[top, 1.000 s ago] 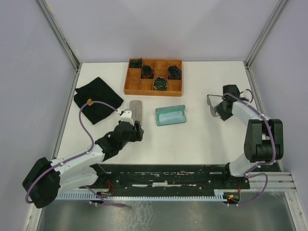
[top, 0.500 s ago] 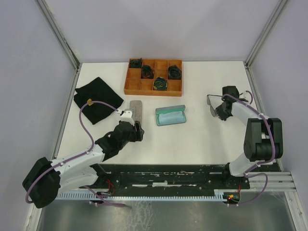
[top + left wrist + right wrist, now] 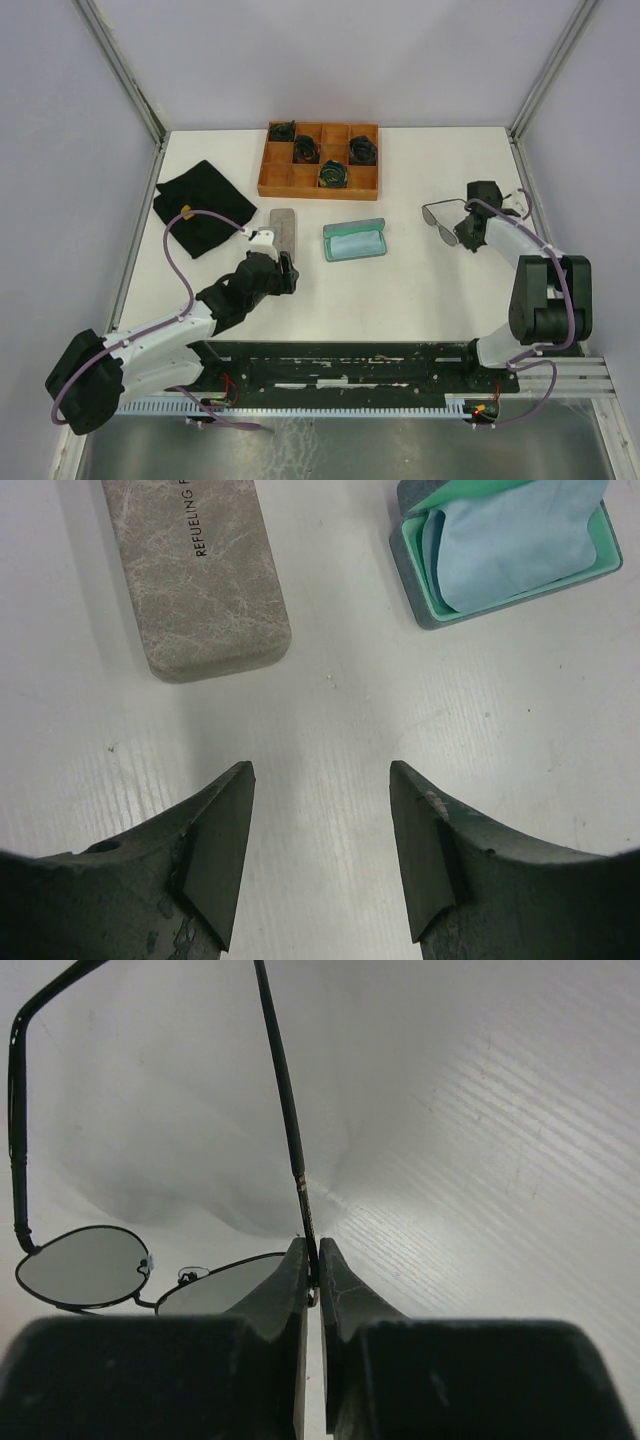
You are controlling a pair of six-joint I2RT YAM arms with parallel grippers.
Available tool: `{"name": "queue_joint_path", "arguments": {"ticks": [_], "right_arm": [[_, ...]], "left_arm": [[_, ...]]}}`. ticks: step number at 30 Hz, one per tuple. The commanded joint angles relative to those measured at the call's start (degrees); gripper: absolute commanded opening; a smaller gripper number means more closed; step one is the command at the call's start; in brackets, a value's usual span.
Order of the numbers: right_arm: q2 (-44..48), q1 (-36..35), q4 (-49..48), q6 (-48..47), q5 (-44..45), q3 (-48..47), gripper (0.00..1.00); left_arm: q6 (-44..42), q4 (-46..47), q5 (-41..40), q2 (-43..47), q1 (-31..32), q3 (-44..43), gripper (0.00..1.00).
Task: Organize the sunglasses
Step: Pick up the sunglasses from the center of the board, then place the sunglasses at the center of the board.
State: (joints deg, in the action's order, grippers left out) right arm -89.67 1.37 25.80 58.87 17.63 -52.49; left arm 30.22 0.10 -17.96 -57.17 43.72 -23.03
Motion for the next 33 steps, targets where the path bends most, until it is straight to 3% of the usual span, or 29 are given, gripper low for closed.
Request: {"name": "queue_joint_path", "arguments": {"ticks": [1, 4, 8, 17, 25, 33], "right_arm": [[5.44, 0.74, -1.30, -4.08, 1.42, 0.66, 0.08], [9.05, 1.36, -2.98, -7.61, -1.92, 2.17, 0.00], [13.26, 2.27, -3.96, -12.96, -8.13, 2.63, 0.00], [15.43, 1.18, -4.52, -32.25, -34.47, -1.13, 0.00], [17.41, -12.70, 2.09, -46.78, -36.50, -6.48, 0.00], [12.84, -26.72, 8.30, -62.22, -42.73, -11.22, 0.00]], "left_arm": [[1.50, -0.45, -1.60, 2.46, -0.14, -2.84, 0.63], [1.73, -2.45, -2.20, 4.17, -0.13, -3.74, 0.63], [1.93, -5.67, -3.03, 7.20, -0.15, -5.19, 0.64], [2.16, -17.70, -6.80, 14.11, -0.13, -12.66, 0.65], [-1.55, -25.71, -11.89, 17.99, -0.15, -20.86, 0.66], [-4.07, -27.89, -14.52, 21.94, -0.13, -22.46, 0.67]]}}
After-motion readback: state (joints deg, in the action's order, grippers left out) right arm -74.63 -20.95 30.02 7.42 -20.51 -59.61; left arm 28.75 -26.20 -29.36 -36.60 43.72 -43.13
